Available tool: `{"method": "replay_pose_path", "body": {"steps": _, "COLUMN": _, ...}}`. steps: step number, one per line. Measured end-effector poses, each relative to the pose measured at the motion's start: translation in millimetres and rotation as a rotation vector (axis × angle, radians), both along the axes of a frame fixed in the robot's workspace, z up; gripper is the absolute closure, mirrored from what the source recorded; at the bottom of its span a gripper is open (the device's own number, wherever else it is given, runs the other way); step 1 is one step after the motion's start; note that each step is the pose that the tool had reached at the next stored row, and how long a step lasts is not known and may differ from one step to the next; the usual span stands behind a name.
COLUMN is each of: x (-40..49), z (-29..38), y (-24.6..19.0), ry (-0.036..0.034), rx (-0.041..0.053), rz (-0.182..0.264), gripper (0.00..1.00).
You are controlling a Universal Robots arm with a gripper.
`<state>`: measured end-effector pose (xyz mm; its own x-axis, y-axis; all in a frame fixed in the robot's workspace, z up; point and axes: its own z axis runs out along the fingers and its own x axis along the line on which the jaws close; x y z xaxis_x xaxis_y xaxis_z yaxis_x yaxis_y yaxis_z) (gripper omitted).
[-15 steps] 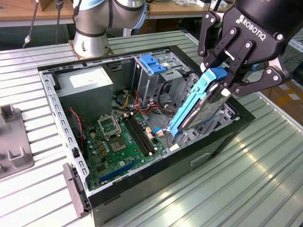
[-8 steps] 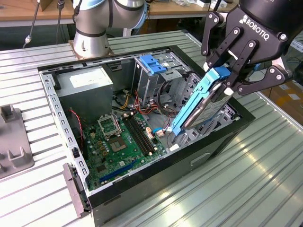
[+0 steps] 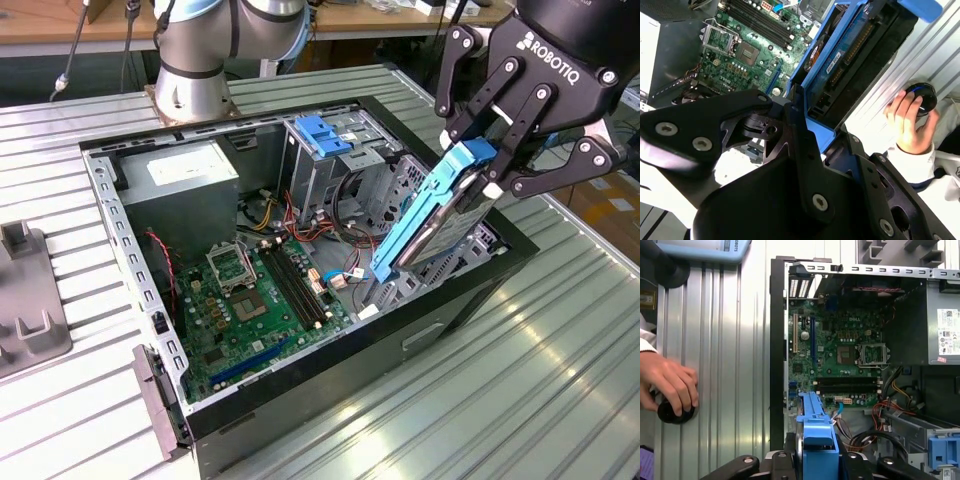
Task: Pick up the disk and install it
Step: 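Pick up the disk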
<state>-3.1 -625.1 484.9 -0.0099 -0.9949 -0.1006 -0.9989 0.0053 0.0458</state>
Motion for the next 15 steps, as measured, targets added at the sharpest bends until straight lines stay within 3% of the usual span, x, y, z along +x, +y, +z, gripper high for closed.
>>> {"method": "replay_pose_path", "body": {"steps": 7, "x": 8.7, "z": -0.2, "y": 0.0, "ry": 0.0000, "rx": 0.0002, "rz": 0.000, "gripper": 0.63}}
{"method": "replay_pose_path", "body": {"steps": 15, "x": 26.0, "z": -1.1, "y": 0.0, "ry": 0.0003, "rx": 0.0001, "rz": 0.000, "gripper": 0.63}}
